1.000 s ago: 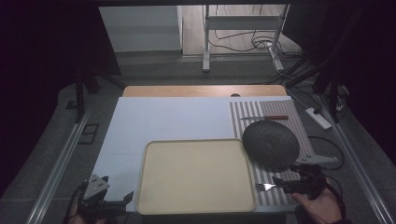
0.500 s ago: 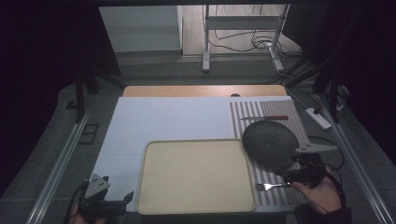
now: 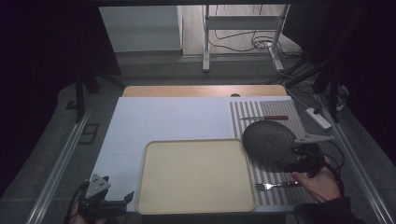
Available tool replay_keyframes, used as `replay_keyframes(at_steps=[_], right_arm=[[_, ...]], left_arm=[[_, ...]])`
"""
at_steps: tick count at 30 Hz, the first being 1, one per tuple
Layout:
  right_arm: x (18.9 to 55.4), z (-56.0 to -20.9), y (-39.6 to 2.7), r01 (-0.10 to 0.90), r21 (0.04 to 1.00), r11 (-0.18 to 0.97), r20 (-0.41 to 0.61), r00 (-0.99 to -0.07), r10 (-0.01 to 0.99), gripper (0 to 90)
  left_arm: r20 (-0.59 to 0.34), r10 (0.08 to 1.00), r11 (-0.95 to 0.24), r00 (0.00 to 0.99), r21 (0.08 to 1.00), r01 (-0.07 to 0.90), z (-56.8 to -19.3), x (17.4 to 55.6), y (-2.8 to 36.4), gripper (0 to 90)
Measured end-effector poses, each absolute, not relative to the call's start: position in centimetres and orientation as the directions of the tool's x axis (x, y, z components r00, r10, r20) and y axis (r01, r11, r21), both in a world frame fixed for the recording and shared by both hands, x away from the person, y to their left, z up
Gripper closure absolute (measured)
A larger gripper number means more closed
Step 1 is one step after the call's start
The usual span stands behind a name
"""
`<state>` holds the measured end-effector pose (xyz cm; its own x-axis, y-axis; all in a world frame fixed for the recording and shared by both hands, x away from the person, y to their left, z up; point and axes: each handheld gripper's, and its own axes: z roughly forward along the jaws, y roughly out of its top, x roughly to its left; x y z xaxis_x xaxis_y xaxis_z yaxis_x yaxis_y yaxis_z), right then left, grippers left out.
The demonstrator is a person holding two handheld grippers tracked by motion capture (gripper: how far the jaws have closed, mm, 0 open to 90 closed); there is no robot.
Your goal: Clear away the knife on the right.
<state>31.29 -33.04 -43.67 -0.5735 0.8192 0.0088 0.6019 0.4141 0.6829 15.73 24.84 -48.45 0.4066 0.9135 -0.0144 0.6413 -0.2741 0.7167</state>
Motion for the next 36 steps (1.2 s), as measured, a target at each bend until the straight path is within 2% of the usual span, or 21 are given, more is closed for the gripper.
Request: replay_keyframes(at_steps=[17,36], right_arm=[[35.6,-43.8,-33.1,0.627,0.648,0.432,-0.017,-0.554,0.832,12.6],[41.0,-43.8,-33.9,0.65,0.651,0.393,-0.006,-0.513,0.858,13.2]], left_arm=[[-0.011,0.912,-0.281,0.411,0.714,0.641,-48.5,15.8,24.8,0.2],[-0.009,0.911,-0.285,0.413,0.711,0.643,-48.5,15.8,24.8,0.3]])
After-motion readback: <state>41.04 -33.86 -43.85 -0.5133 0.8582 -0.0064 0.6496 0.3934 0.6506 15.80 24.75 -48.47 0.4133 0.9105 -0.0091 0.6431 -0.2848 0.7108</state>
